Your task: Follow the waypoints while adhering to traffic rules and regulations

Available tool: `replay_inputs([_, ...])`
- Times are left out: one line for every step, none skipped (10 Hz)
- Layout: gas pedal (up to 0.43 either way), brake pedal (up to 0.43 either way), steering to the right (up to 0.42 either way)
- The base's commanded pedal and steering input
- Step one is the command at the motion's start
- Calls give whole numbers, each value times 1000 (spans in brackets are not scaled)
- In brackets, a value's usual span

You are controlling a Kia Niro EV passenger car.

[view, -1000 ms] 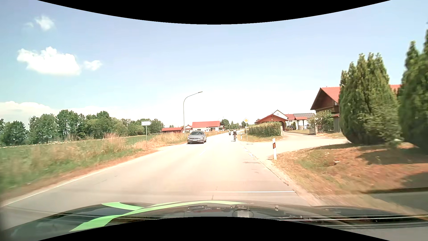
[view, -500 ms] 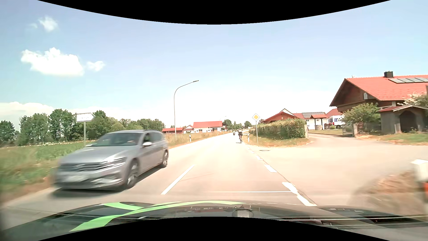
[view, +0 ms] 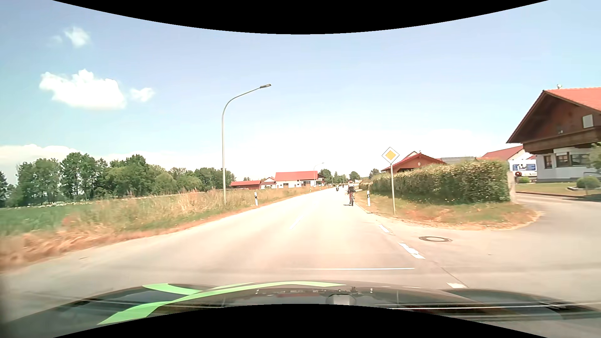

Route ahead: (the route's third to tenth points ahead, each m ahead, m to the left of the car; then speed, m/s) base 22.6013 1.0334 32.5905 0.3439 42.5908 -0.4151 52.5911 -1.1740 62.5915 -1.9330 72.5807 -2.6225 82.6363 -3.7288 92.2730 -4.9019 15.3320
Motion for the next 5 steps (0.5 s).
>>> replay_inputs([421,0,-14])
replay_inputs([429,0,-10])
replay_inputs([441,0,-6])
replay_inputs([441,0,-4])
replay_inputs([441,0,-4])
